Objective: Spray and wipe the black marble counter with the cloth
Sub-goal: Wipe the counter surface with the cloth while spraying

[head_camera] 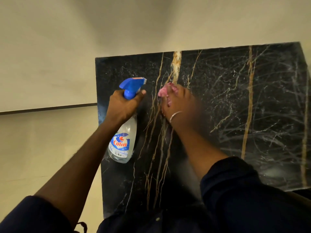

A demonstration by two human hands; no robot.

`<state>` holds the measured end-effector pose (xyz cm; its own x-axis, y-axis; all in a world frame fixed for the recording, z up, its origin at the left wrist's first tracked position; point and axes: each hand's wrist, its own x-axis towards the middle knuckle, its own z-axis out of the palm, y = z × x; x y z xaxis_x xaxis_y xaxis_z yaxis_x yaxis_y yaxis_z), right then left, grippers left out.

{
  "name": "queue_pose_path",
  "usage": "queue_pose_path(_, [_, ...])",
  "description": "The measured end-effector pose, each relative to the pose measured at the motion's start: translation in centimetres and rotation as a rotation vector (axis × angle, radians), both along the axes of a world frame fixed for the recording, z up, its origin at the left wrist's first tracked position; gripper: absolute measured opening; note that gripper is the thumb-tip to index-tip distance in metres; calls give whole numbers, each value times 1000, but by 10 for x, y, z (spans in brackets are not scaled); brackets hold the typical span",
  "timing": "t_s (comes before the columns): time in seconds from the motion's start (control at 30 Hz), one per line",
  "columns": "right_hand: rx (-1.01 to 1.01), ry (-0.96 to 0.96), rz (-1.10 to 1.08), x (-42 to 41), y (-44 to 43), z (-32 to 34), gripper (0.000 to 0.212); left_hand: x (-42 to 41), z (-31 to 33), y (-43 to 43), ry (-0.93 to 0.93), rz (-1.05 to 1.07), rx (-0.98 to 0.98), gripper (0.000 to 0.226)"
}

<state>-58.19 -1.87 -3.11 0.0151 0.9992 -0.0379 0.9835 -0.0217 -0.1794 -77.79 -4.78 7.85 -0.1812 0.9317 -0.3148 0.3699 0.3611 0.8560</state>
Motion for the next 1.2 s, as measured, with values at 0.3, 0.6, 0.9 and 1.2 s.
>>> queue_pose_path(0.3, [19,-16,-301,65,52,-3,53,22,-5,34,7,110,62,44])
queue_pose_path(0.6, [-88,3,306,-38,58,-4,59,51,-1,63,28,261,68,43])
queue_pose_path(0.9, [16,72,139,112,138,-4,57,67,2,69,79,200,26,47])
queue_pose_path(1.2, [26,27,-258,158,161,-3,55,79,4,68,127,173,32,49])
